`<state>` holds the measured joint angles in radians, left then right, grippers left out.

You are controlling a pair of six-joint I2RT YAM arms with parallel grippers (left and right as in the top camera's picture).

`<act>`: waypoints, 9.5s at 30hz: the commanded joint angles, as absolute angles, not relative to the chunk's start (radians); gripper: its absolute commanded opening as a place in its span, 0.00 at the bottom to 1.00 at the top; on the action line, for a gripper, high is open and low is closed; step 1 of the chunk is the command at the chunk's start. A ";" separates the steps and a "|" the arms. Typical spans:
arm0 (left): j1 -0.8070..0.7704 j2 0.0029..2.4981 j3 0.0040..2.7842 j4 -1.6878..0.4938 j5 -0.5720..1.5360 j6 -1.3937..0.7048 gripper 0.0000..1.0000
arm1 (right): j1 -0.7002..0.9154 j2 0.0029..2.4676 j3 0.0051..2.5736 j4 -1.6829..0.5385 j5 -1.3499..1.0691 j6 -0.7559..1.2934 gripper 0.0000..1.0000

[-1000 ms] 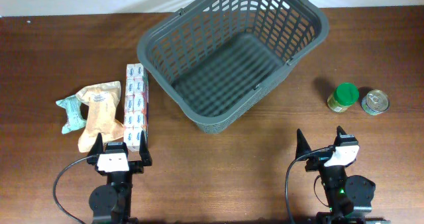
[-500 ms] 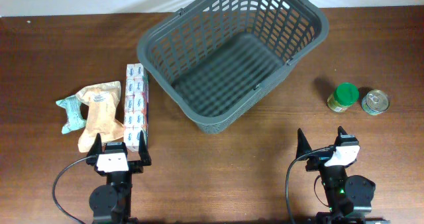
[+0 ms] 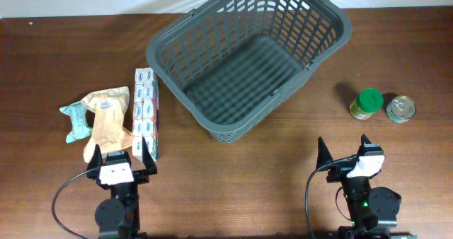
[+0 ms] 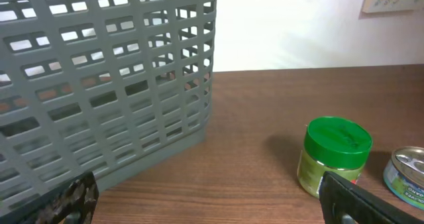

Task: Pack container
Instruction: 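Move both grippers toward the grey basket rims, then grasp the grey basket rims with both grippers, then slide the grey basket right and back with both grippers, then release the basket and grasp the Kleenex tissue stack with left gripper, then lift the tissue stack and lower it into the basket, left gripper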

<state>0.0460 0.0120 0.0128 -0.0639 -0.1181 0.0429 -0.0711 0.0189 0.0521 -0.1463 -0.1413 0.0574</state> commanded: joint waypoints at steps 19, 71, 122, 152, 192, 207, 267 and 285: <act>0.044 0.959 1.320 -0.752 0.101 0.030 0.99 | -0.067 0.651 1.142 -0.813 -0.270 0.007 0.99; -0.826 1.491 1.753 -1.427 0.101 -0.240 0.02 | 0.020 1.760 2.027 -1.049 -0.300 0.331 0.04; -0.773 1.668 1.752 -1.430 -0.234 -0.276 0.02 | 0.027 1.852 2.027 -1.267 -0.100 0.371 0.04; -0.559 1.668 1.752 -1.316 -0.282 -0.204 0.02 | 0.102 1.777 2.028 -1.338 -0.145 0.266 0.04; -0.163 1.402 1.760 -1.350 -0.180 -0.071 0.27 | -0.194 1.676 2.699 -1.531 -0.007 0.321 0.04; -0.003 1.701 1.758 -1.360 0.019 0.055 0.28 | -0.461 1.525 2.718 -1.584 -0.010 0.323 0.99; 0.044 2.264 1.966 -1.446 0.108 0.134 0.02 | -0.461 1.692 2.716 -1.584 -0.010 0.323 0.99; -0.078 1.982 2.909 -1.407 0.031 0.447 0.02 | -0.461 1.692 2.716 -1.584 -0.010 0.323 0.99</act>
